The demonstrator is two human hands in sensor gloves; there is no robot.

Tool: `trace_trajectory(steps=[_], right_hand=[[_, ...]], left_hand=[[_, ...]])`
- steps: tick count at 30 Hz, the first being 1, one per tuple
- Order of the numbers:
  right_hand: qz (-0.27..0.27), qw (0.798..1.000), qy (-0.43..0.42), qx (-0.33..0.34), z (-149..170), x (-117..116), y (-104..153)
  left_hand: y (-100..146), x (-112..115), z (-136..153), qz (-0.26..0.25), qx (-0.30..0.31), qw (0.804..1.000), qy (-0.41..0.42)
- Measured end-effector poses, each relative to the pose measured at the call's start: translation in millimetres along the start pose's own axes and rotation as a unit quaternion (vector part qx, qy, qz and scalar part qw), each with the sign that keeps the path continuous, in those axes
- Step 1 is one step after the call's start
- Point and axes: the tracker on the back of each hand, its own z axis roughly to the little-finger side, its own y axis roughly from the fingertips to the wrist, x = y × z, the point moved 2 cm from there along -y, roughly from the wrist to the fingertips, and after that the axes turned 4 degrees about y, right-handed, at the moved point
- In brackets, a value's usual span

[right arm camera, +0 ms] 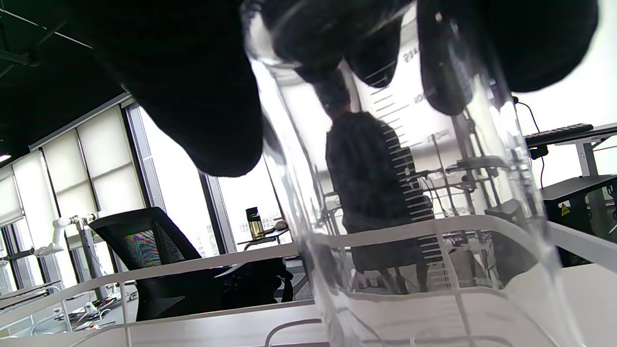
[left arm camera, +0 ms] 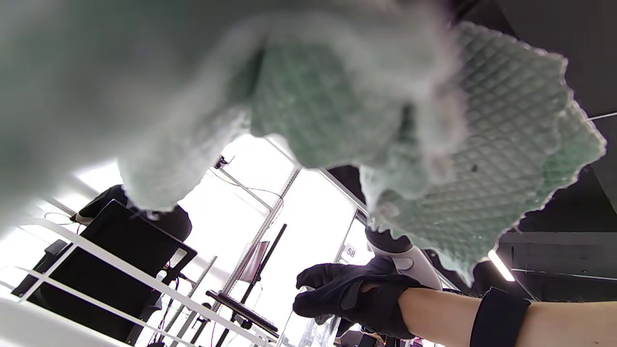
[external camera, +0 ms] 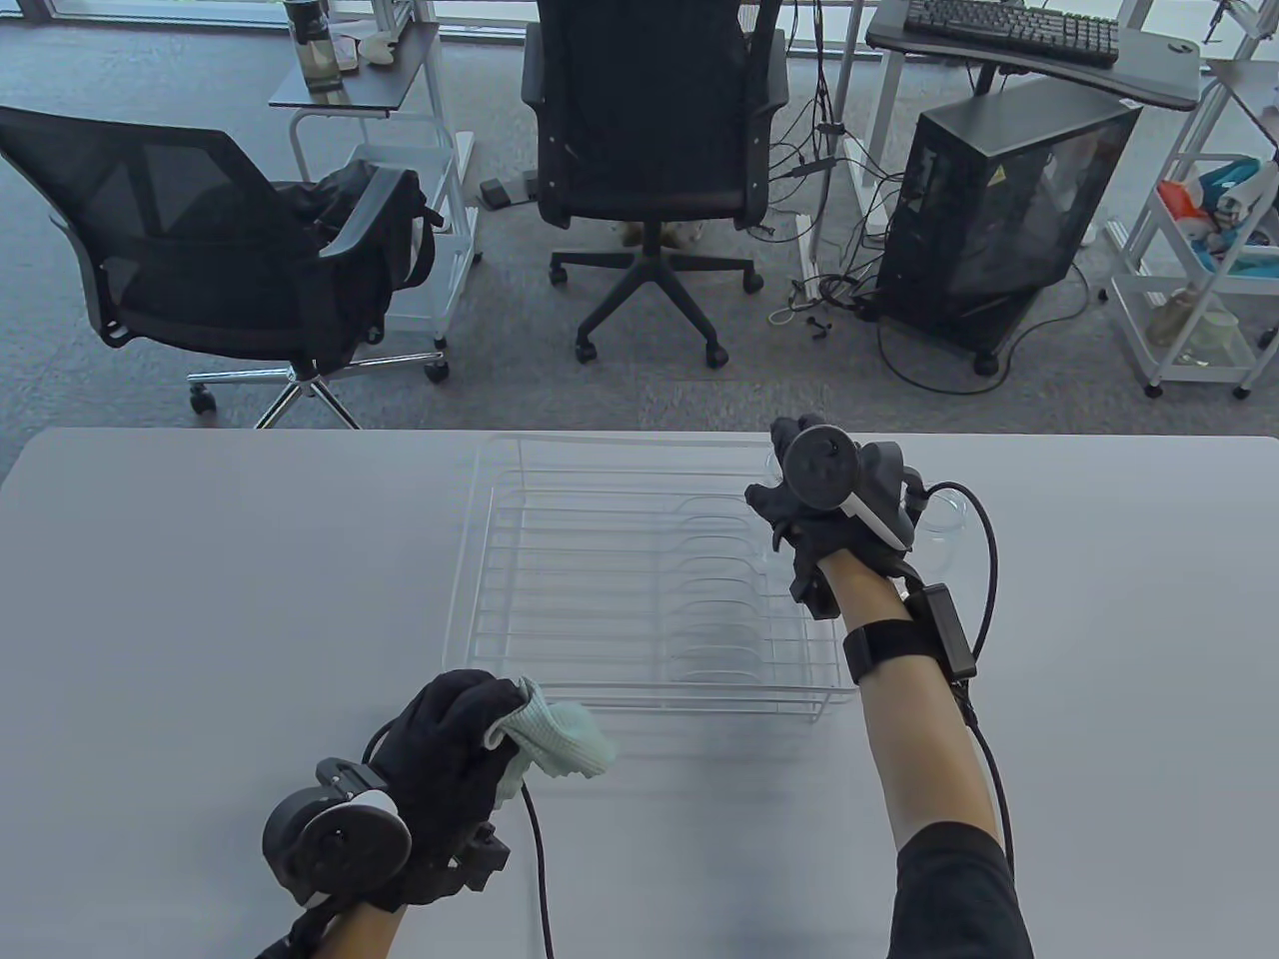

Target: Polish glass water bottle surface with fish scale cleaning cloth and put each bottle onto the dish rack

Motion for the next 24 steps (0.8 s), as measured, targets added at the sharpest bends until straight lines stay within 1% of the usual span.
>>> trace_trajectory(steps=[2, 6, 9, 16, 20, 24], right_hand=[[-0.007, 1.000, -0.003, -0.009, 1.8, -0.1, -1.9], [-0.043, 0.998, -0.014, -0.037, 8.6, 0.3, -2.9], [-0.053, 0.998, -0.014, -0.035, 10.8, 1.4, -2.1], [-0.059, 0.998, -0.020, -0.027, 9.9, 1.7, -0.2], [-0.049, 0.998, -0.027, -0.017, 9.4, 11.9, 3.4], [-0.033, 0.999, -0.037, -0.010, 14.6, 28.8, 11.1]], left_hand=[[0.2, 0.0, -0.1, 0.001, -0.001, 1.000, -0.002], [0.6, 2.3, 1.9, 0.008, -0.004, 1.000, -0.007], [0.3, 3.2, 2.1, 0.010, -0.005, 1.000, -0.008], [0.2, 0.3, 2.5, 0.005, -0.005, 1.000, -0.010], [0.3, -1.8, 3.7, 0.002, -0.006, 1.000, -0.010], [0.1, -1.3, 3.9, 0.004, -0.008, 1.000, -0.006]])
